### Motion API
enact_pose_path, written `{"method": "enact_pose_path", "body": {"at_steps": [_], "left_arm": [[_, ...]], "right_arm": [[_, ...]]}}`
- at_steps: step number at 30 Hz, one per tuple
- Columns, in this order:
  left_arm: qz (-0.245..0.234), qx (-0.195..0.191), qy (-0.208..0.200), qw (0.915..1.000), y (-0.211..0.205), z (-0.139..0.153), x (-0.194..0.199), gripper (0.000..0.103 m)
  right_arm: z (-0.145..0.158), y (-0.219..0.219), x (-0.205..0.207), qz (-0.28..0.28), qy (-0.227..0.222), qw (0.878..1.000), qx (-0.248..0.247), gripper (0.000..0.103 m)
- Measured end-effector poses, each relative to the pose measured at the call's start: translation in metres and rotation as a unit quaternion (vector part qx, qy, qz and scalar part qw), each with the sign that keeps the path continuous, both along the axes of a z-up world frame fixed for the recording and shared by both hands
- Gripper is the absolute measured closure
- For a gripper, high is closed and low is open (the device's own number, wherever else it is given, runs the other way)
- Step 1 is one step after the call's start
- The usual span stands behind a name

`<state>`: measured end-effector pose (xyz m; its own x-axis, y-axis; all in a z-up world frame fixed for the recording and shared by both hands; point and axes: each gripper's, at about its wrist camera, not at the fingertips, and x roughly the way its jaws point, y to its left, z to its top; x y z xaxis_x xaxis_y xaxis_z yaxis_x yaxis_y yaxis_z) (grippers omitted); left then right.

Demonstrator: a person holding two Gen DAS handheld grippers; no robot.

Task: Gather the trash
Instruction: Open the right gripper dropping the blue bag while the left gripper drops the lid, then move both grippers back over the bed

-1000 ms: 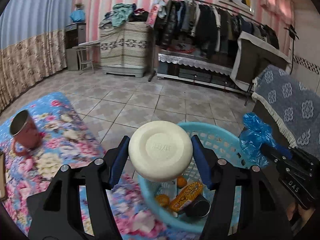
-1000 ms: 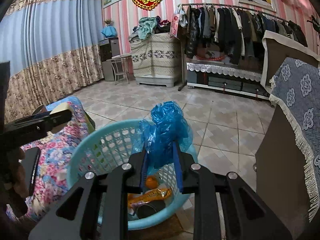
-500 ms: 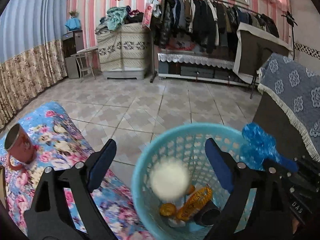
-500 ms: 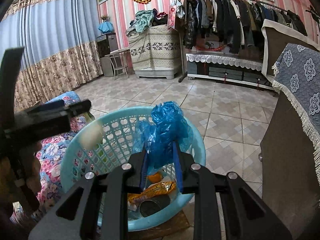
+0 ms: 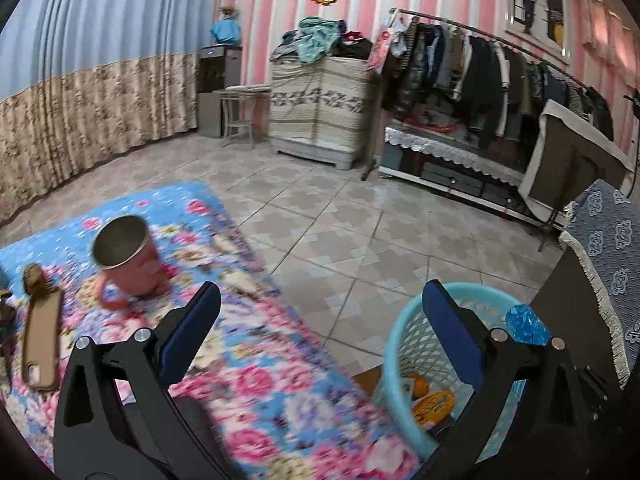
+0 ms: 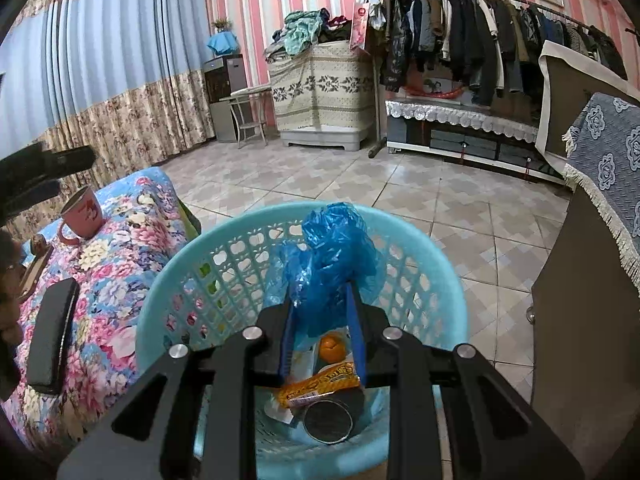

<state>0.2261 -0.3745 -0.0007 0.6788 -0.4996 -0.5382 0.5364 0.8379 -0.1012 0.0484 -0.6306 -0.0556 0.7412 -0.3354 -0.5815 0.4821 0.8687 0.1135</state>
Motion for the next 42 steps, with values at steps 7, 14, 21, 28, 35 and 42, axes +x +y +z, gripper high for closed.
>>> {"method": "enact_pose_path", "body": {"at_steps": [7, 14, 21, 28, 35, 42], "left_arm": [[0.025, 0.01, -0.015, 0.9995, 0.036, 0.007, -0.006, 0.005], [0.053, 0.006, -0.033, 0.998, 0.09, 0.02, -0.014, 0.005], [0.08, 0.006, -0.021, 0.9966, 0.159, 0.024, -0.011, 0.005], [0.16, 0.029, -0.016, 0.9865, 0.244, 0.011, 0.006, 0.005], [0.234, 0.06, -0.009, 0.9703, 0.321, -0.012, 0.032, 0.005], [0.251, 0.067, 0.033, 0.9652, 0.375, -0.045, 0.06, 0.005]], "right_arm": [[0.003, -0.001, 0.011, -0.023, -0.004, 1.0, -0.009, 0.029], [0.012, 0.011, 0.015, -0.038, -0.004, 0.999, -0.017, 0.008], [0.037, 0.06, 0.028, -0.01, -0.029, 0.999, -0.02, 0.006], [0.051, 0.13, 0.063, 0.05, -0.053, 0.997, -0.012, 0.005], [0.049, 0.212, 0.106, 0.123, -0.051, 0.991, -0.023, 0.005], [0.043, 0.265, 0.144, 0.158, -0.039, 0.987, -0.02, 0.005]]}}
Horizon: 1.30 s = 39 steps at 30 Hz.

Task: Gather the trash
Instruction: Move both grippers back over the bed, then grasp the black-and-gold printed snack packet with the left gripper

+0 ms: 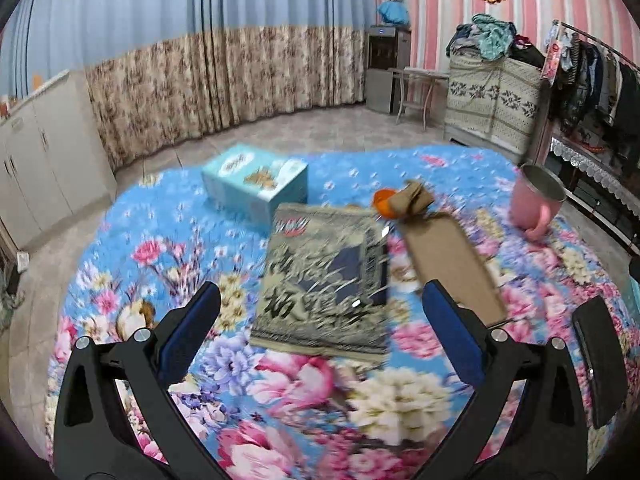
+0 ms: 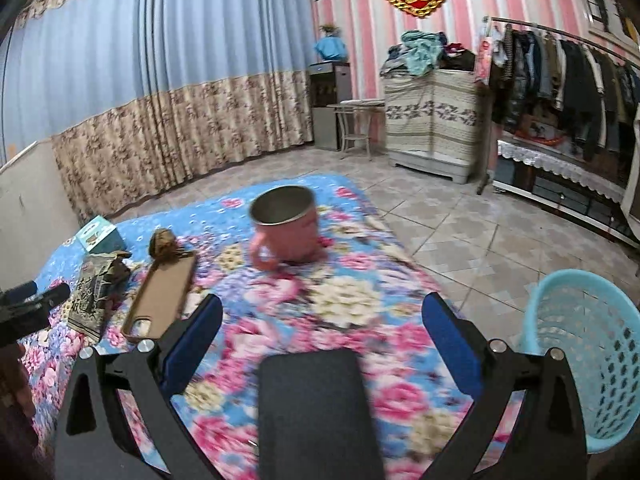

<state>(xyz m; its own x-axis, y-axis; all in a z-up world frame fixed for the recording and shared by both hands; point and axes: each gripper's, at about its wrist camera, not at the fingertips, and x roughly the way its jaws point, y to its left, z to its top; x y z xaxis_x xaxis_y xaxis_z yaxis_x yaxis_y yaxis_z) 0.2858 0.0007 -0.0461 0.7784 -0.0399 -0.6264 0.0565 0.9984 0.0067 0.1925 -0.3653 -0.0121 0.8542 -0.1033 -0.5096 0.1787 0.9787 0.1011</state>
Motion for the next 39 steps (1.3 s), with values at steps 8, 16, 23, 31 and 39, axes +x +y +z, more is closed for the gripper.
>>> {"method": "enact_pose_path", "body": {"at_steps": [8, 16, 23, 31, 39], "left_arm": [[-0.012, -0.007, 0.045, 0.9989, 0.003, -0.026, 0.03, 0.005], [-0.017, -0.016, 0.07, 0.9972, -0.008, -0.04, 0.051, 0.005], [-0.026, -0.042, 0.103, 0.9934, -0.004, -0.049, 0.063, 0.018], [-0.059, -0.03, 0.084, 0.9943, 0.002, -0.035, 0.05, 0.059], [-0.022, -0.044, 0.076, 0.9959, 0.045, -0.017, 0.048, 0.101]], "right_arm": [[-0.02, 0.033, 0.027, 0.009, 0.009, 1.0, -0.008, 0.005], [-0.026, 0.04, 0.029, 0.023, 0.018, 0.999, -0.02, 0.005], [-0.029, 0.042, 0.034, 0.031, 0.029, 0.999, -0.021, 0.005], [-0.031, 0.048, 0.038, 0.033, 0.042, 0.998, -0.036, 0.005], [-0.028, 0.078, 0.047, 0.06, 0.05, 0.996, -0.049, 0.005]]}}
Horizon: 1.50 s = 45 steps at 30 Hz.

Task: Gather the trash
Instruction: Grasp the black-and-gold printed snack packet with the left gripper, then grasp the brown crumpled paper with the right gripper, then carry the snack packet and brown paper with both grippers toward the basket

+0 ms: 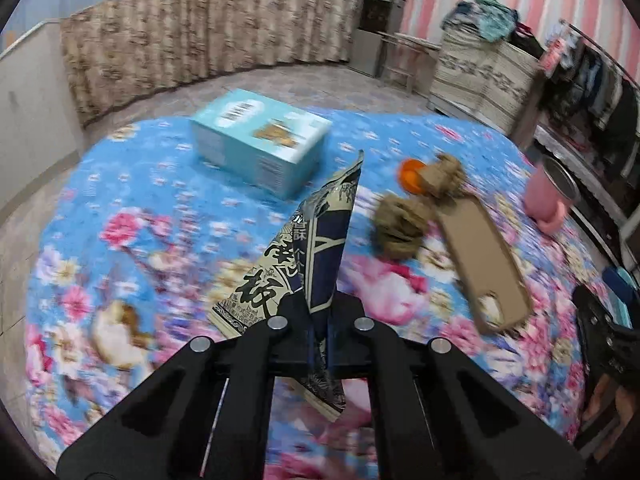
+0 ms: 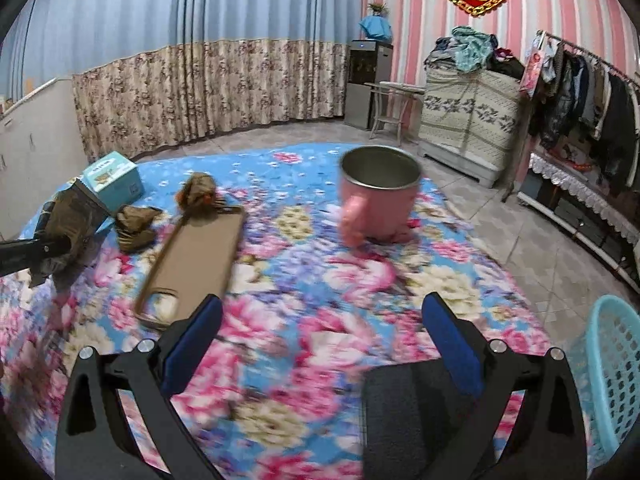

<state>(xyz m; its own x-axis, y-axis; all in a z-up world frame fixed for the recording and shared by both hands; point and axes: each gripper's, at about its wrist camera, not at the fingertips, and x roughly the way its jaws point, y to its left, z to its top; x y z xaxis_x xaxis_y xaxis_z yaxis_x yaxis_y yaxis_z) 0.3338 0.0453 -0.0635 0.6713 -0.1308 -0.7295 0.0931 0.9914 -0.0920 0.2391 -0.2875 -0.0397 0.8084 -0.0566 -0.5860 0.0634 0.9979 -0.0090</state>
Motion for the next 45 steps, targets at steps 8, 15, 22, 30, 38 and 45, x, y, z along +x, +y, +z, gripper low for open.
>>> {"method": "enact_pose_path", "body": {"at_steps": [8, 15, 22, 30, 38, 45], "left_arm": [[0.066, 0.066, -0.035, 0.995, 0.041, 0.015, -0.005, 0.101], [0.109, 0.091, -0.051, 0.9886, 0.081, 0.022, -0.007, 0.101], [0.12, 0.069, -0.057, 0.9887, 0.099, 0.028, -0.008, 0.101], [0.122, 0.071, -0.047, 0.9888, 0.097, 0.023, 0.0, 0.101], [0.107, 0.096, -0.047, 0.9885, 0.079, 0.028, 0.001, 0.101], [0.071, 0.104, -0.051, 0.9907, 0.044, 0.027, -0.008, 0.101]], "right_arm": [[0.008, 0.062, 0.031, 0.046, -0.009, 0.999, 0.01, 0.005], [0.005, 0.117, 0.064, 0.075, 0.007, 0.997, 0.009, 0.005], [-0.004, 0.158, 0.097, 0.1, 0.041, 0.994, -0.01, 0.009], [-0.016, 0.172, 0.107, 0.137, 0.068, 0.988, 0.003, 0.053], [0.012, 0.139, 0.076, 0.14, 0.018, 0.99, 0.028, 0.054], [0.032, 0.058, 0.028, 0.101, 0.008, 0.994, 0.046, 0.054]]}}
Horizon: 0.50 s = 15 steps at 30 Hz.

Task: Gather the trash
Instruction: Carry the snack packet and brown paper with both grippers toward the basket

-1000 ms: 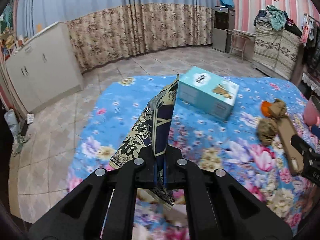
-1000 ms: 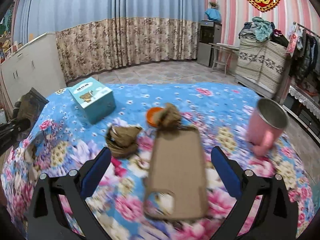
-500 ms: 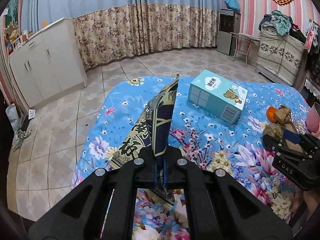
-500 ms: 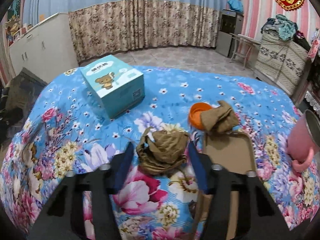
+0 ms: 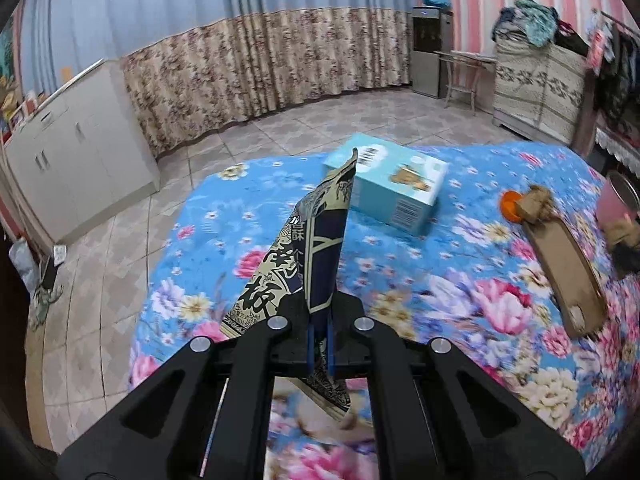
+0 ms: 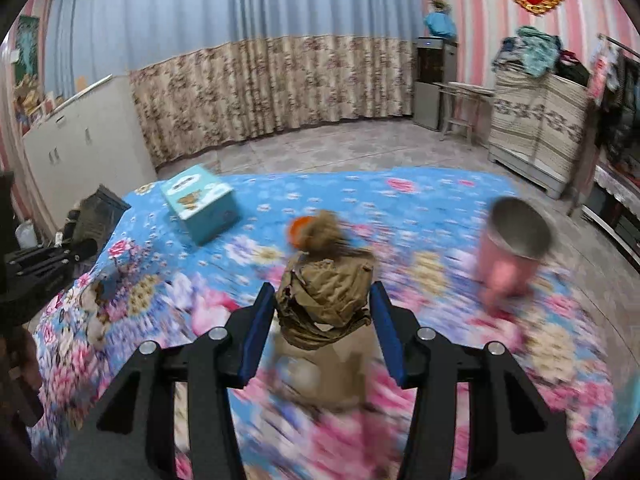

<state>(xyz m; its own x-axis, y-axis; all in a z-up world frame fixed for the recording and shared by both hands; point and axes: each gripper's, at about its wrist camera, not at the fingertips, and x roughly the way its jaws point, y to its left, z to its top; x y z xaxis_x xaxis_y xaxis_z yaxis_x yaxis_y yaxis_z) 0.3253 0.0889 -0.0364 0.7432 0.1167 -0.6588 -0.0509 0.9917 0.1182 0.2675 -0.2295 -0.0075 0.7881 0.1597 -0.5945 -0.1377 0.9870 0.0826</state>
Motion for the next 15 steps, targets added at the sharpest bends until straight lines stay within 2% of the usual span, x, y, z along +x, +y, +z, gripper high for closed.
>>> {"method": "enact_pose_path", "body": {"at_steps": [5, 8, 10, 13, 15], "left_arm": [[-0.043, -0.001, -0.002, 0.9991, -0.045, -0.003, -0.02, 0.101], [-0.073, -0.023, -0.018, 0.9969, -0.08, 0.009, -0.035, 0.101], [-0.1, -0.039, -0.022, 0.994, -0.111, 0.015, -0.045, 0.101], [-0.135, -0.033, -0.035, 0.9896, -0.157, 0.024, -0.06, 0.101], [-0.164, -0.045, -0.041, 0.9846, -0.191, 0.032, -0.068, 0.101]], "right_arm": [[0.01, -0.066, -0.04, -0.044, -0.009, 0.999, -0.008, 0.054], [0.014, -0.116, -0.072, -0.083, -0.015, 0.996, -0.009, 0.054], [0.016, -0.145, -0.087, -0.106, -0.016, 0.994, -0.009, 0.054], [0.017, -0.189, -0.11, -0.143, -0.019, 0.99, -0.007, 0.054], [0.017, -0.219, -0.126, -0.172, -0.021, 0.985, -0.009, 0.054]]}}
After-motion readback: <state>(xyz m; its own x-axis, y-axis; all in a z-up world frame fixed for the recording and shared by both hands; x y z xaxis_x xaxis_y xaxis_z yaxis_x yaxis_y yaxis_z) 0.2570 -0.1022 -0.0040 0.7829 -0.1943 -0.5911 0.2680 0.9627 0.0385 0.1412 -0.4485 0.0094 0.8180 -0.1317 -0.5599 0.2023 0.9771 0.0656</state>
